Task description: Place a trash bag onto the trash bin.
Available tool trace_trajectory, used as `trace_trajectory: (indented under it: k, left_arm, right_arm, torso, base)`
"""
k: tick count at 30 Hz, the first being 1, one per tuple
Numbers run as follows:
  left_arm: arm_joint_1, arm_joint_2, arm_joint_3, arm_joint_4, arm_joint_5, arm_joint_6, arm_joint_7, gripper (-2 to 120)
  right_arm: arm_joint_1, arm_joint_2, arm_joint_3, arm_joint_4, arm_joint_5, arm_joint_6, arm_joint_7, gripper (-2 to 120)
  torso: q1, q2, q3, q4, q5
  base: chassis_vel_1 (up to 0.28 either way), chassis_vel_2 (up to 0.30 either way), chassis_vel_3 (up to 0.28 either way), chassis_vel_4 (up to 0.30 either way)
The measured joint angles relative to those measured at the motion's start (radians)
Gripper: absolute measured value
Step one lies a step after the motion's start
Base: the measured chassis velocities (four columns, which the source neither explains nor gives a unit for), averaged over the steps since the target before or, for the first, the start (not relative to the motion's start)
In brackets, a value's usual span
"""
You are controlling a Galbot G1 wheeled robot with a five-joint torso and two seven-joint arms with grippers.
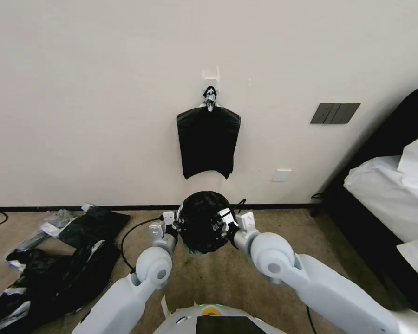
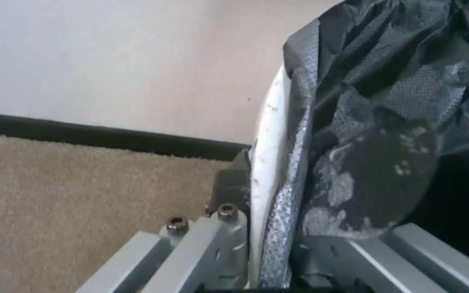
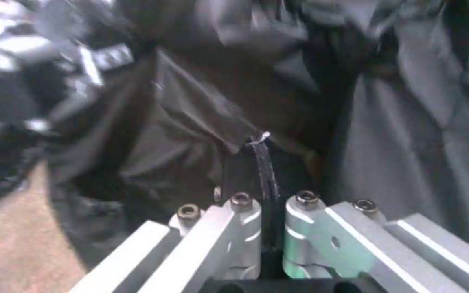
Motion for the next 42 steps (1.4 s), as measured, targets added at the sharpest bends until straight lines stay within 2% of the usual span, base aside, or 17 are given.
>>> trace_trajectory:
  k: [5,8,16,26,29,42]
  left_arm:
    - [-0.003,-0.004,0.013,0.009,0.036,-0.008,-0.001,2]
    - [-0.004,-0.009,0.028,0.020,0.073,-0.013,-0.005,2]
    - [-0.004,-0.002,0.056,0.023,0.107,-0.017,-0.007,2]
    - [0.000,0.003,0.062,0.003,0.111,-0.017,-0.007,2]
    - [0.010,0.013,0.062,-0.022,0.108,-0.017,-0.006,2]
    - [0.023,0.007,0.060,-0.040,0.106,-0.016,-0.004,2]
  right_arm:
    - [0.035,0.037,-0.051,-0.049,0.005,-0.001,0.047,0]
    - [0.099,0.094,-0.125,-0.125,0.027,0.000,0.107,0]
    - [0.166,0.180,-0.207,-0.278,0.021,0.003,0.157,0]
    - [0.180,0.237,-0.240,-0.369,-0.022,0.005,0.163,0]
    - [0.183,0.261,-0.237,-0.439,-0.066,0.007,0.158,0]
    - [0.191,0.326,-0.243,-0.529,-0.076,0.009,0.152,0]
  torso:
    - [0.000,0.000,0.000,0.0001,-0.0001]
    - [0.000,0.000,0.000,0.0003,-0.0001]
    - [0.000,0.000,0.000,0.0003,-0.0001]
    - [0.000,0.000,0.000,0.0003,-0.0001]
    - [0.000,0.000,0.000,0.0001,-0.0001]
    - [0.000,0.000,0.000,0.0002,0.0000]
  base:
    - [0.000,0.000,0.000,0.000]
    - [0.000,0.000,0.000,0.000]
    - [0.000,0.000,0.000,0.000]
    - [0.000,0.000,0.000,0.000]
    - [0.000,0.000,0.000,0.000]
    - [0.000,0.000,0.000,0.000]
